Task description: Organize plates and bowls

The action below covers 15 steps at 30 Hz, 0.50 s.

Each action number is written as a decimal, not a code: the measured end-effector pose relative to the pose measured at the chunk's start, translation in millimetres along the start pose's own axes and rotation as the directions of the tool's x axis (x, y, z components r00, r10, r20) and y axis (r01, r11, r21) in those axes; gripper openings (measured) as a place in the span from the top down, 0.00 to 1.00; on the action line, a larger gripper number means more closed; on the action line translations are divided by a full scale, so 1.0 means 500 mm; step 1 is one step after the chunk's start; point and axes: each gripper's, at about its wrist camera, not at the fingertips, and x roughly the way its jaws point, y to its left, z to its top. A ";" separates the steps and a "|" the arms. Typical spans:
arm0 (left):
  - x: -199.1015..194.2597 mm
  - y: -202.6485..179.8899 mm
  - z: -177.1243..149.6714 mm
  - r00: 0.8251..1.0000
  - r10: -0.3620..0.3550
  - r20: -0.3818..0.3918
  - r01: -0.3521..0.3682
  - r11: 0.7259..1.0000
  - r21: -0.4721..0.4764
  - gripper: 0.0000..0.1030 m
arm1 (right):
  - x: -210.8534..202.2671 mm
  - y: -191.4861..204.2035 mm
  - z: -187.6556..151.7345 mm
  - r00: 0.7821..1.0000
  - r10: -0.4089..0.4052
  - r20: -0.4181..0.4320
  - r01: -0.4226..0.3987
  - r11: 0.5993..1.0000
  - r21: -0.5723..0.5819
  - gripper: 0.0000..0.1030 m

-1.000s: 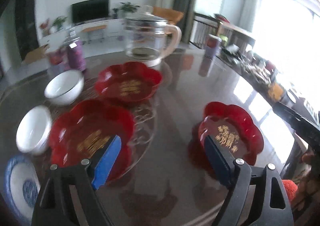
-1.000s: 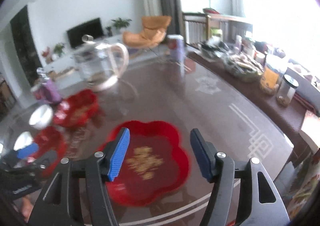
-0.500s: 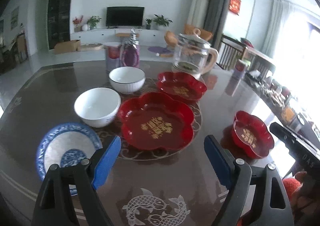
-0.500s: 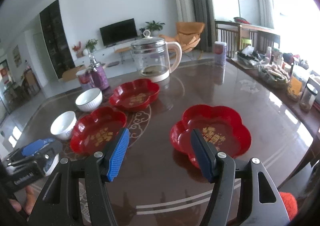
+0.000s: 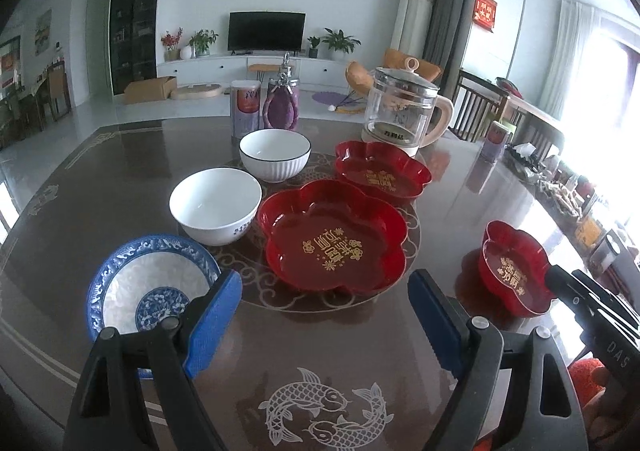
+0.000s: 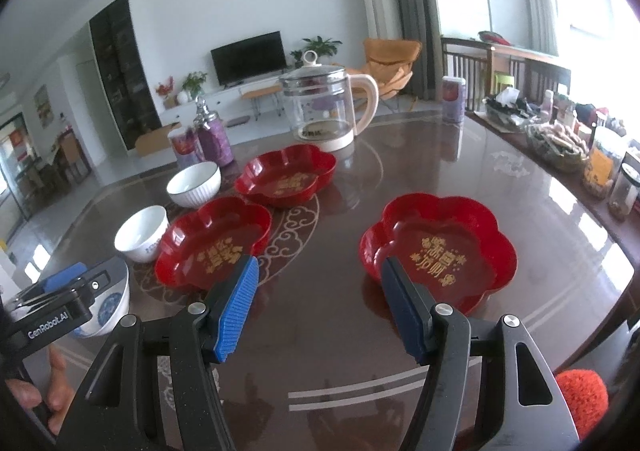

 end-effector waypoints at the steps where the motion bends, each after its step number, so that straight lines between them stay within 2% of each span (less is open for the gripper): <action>1: 0.002 -0.001 0.000 1.000 0.001 -0.006 -0.001 1.000 0.000 0.18 | 0.000 0.000 0.000 1.000 0.002 0.000 -0.002 1.000 0.000 0.35; 15: 0.018 -0.001 -0.005 0.999 -0.002 -0.045 0.001 1.000 -0.002 0.18 | 0.012 0.002 -0.007 1.000 0.009 -0.026 -0.009 1.000 0.002 0.35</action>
